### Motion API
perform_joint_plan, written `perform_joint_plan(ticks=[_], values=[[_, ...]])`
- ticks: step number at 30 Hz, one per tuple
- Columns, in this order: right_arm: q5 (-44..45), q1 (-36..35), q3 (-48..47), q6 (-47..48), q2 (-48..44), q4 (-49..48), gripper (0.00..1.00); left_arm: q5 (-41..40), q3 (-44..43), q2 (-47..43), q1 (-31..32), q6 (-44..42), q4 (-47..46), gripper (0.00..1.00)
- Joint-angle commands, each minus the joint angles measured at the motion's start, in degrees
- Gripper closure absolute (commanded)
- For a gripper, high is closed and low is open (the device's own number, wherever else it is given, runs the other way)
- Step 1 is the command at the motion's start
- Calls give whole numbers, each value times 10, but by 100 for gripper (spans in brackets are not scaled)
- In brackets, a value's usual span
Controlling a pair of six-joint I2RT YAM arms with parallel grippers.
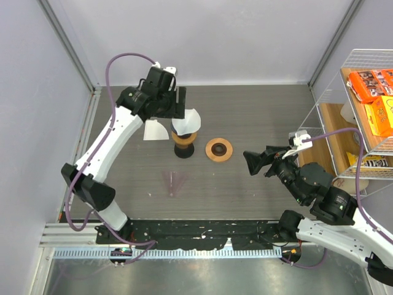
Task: Place the coffee filter in the dripper
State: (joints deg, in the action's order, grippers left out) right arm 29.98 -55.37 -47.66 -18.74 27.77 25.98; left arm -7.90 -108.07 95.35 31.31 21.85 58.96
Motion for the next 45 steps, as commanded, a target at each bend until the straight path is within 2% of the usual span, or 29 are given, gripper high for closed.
perform_joint_plan(ticks=[1,4,9,15,23,45], values=[[16,1,-3,-11,6,0,5,25,-28,-46,1,-1,-16,24],[19,1,-3,-17,5,3,5,56,-31,-56,18,-6,-31,26],[25,1,-3,-23,4,13,5,33,-30,-45,49,-9,-38,30],[32,1,-6,-25,0,29,5,-15,-39,3,60,-14,-15,46],[40,1,0,-26,-3,43,5,-51,-44,56,61,-13,2,58],[62,1,13,-52,-34,94,5,-75,-65,145,60,0,24,69]])
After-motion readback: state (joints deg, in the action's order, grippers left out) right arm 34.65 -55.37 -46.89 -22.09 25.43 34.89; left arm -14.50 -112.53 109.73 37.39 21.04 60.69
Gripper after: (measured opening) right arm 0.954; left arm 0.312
